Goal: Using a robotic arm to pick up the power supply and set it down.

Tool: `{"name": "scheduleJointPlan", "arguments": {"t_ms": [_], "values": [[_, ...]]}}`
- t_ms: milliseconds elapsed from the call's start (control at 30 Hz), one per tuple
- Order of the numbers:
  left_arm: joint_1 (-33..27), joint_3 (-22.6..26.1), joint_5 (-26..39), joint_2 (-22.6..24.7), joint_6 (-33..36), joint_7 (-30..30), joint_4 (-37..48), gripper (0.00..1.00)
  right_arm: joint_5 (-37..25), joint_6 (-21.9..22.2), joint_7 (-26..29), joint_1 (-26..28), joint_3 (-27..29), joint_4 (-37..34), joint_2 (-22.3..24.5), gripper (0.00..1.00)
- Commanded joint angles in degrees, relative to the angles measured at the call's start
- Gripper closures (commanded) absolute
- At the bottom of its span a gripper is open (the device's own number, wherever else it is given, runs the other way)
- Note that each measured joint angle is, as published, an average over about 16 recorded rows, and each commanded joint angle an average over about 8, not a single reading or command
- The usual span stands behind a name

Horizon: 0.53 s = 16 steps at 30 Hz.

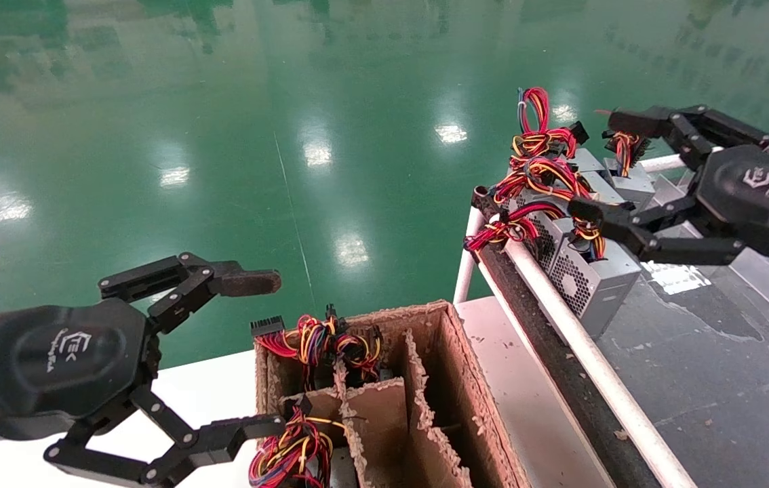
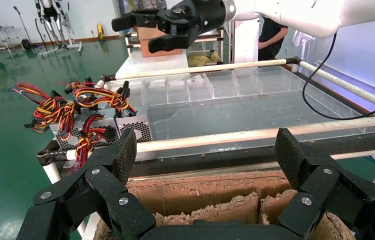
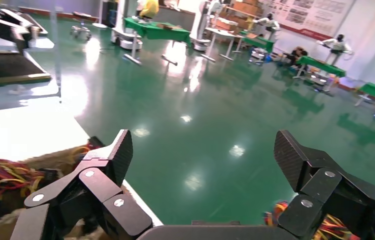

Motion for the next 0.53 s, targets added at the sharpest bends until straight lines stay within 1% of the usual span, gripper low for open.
{"name": "scheduleJointPlan", "arguments": {"t_ms": [33, 433, 533], "values": [[0.0, 0.0, 0.0, 0.0, 0.0, 0.0, 0.0, 0.0, 0.62, 0.08, 0.95, -1.08, 0.03, 1.89, 0.26, 0.0], [0.0, 0.01, -0.01, 0.0, 0.0, 0.0, 0.0, 0.0, 4.38, 0.56, 6.74, -7.65, 0.18, 13.43, 1.81, 0.0], [0.0, 0.01, -0.01, 0.0, 0.0, 0.0, 0.0, 0.0, 4.84, 0.62, 7.46, -8.45, 0.2, 14.85, 2.0, 0.0]]}}
